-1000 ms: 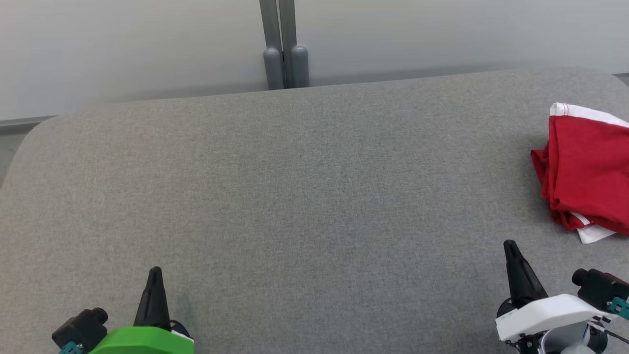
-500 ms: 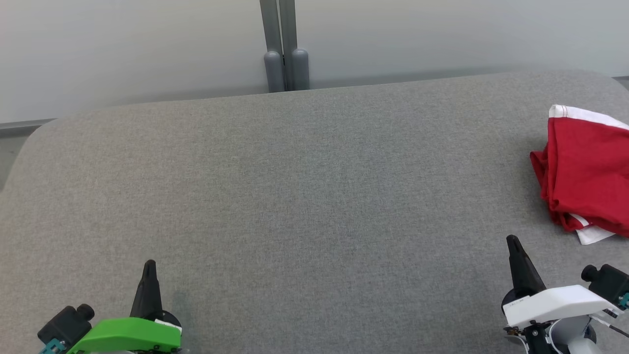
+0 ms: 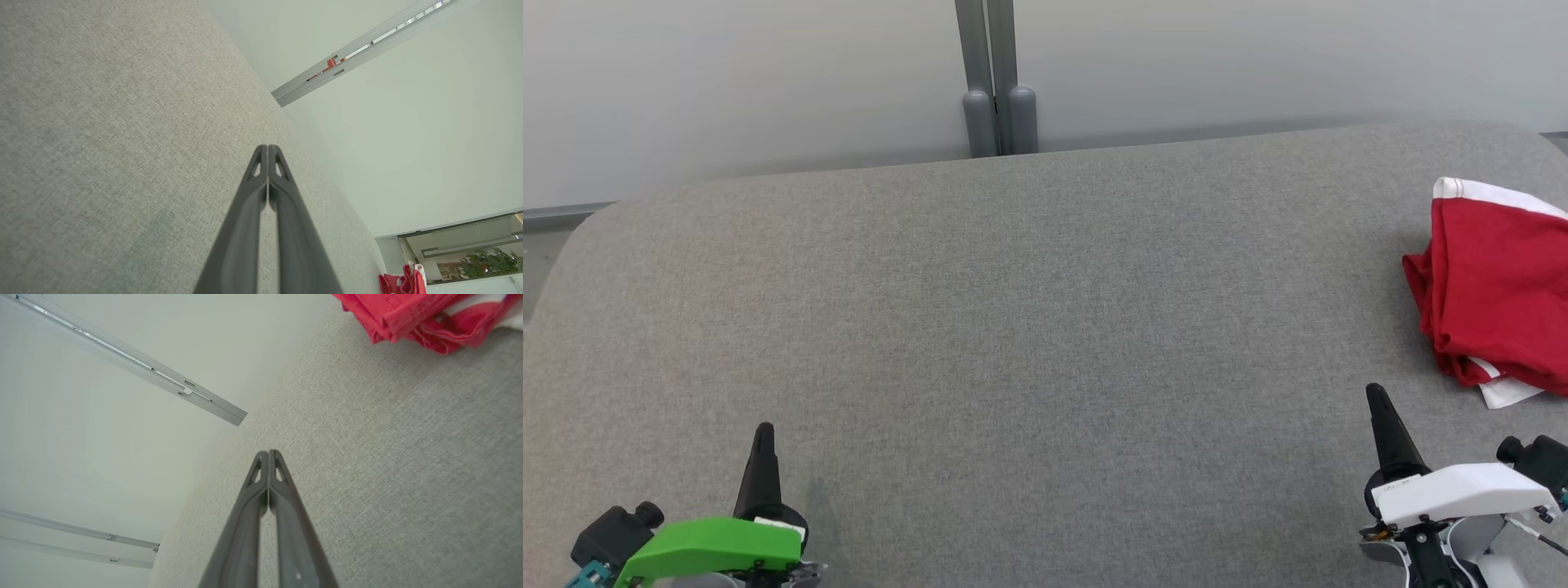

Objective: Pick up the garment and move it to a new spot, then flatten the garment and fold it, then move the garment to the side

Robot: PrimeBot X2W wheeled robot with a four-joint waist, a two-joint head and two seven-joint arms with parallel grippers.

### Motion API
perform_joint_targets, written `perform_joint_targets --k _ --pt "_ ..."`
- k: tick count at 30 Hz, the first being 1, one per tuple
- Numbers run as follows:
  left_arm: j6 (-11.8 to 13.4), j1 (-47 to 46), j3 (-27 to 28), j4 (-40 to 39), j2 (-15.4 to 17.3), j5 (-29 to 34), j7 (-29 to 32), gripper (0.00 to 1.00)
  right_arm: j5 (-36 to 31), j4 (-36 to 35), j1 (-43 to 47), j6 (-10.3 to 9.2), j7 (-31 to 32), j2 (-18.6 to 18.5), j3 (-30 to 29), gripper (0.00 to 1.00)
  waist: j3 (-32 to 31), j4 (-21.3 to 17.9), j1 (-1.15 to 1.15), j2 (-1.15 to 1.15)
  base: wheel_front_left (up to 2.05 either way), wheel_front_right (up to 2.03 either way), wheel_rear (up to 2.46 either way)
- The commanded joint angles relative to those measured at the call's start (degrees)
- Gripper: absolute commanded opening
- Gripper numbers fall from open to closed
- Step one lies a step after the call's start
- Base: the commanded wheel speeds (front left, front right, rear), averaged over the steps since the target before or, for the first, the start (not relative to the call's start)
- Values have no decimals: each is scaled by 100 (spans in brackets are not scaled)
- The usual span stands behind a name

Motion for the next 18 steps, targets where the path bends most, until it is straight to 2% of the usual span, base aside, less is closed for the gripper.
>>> perform_joint_targets --k 1,18 --pt "-50 -158 39 -42 55 -163 42 0 177 -41 -117 3 42 -13 -34 0 -5 1 0 0 0 0 0" --pt "-111 -283 170 -26 58 -1066 313 0 1161 21 -236 3 307 46 -148 0 -60 5 0 0 0 0 0"
